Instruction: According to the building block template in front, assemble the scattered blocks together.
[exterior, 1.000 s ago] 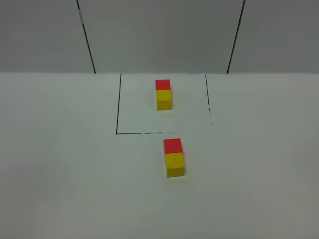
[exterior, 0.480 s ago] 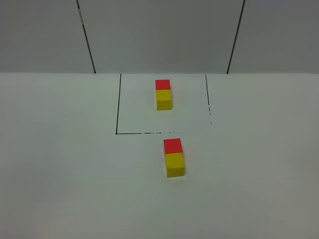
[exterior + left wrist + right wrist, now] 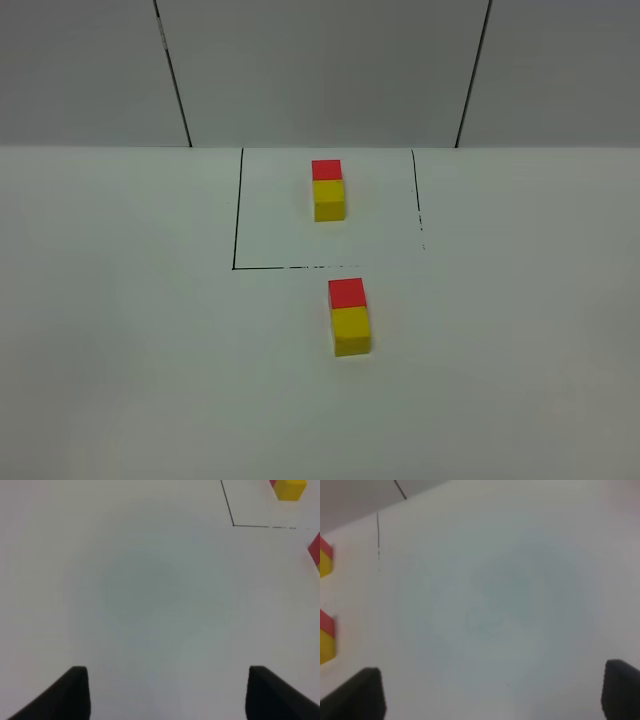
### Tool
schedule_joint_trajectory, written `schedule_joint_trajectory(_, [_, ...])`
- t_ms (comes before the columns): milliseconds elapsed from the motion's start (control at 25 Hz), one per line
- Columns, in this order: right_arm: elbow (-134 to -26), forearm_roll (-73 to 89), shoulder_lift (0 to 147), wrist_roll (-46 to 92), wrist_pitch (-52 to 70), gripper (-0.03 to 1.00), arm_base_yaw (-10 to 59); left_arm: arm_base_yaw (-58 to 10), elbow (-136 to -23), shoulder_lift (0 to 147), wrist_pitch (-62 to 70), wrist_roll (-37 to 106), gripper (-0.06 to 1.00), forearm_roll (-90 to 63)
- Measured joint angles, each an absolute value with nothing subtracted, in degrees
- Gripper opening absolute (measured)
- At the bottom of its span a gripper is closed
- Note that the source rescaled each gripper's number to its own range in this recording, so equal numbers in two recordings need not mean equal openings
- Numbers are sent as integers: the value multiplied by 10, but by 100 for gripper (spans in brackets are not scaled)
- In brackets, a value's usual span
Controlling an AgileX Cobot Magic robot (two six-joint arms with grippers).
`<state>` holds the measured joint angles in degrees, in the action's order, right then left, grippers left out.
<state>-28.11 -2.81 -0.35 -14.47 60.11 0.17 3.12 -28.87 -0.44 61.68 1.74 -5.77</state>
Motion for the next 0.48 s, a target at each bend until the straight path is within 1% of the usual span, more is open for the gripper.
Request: schedule_joint_trajectory(480, [-281, -28, -4, -145, 601, 72, 2, 31, -289, -4, 617, 17, 46, -58])
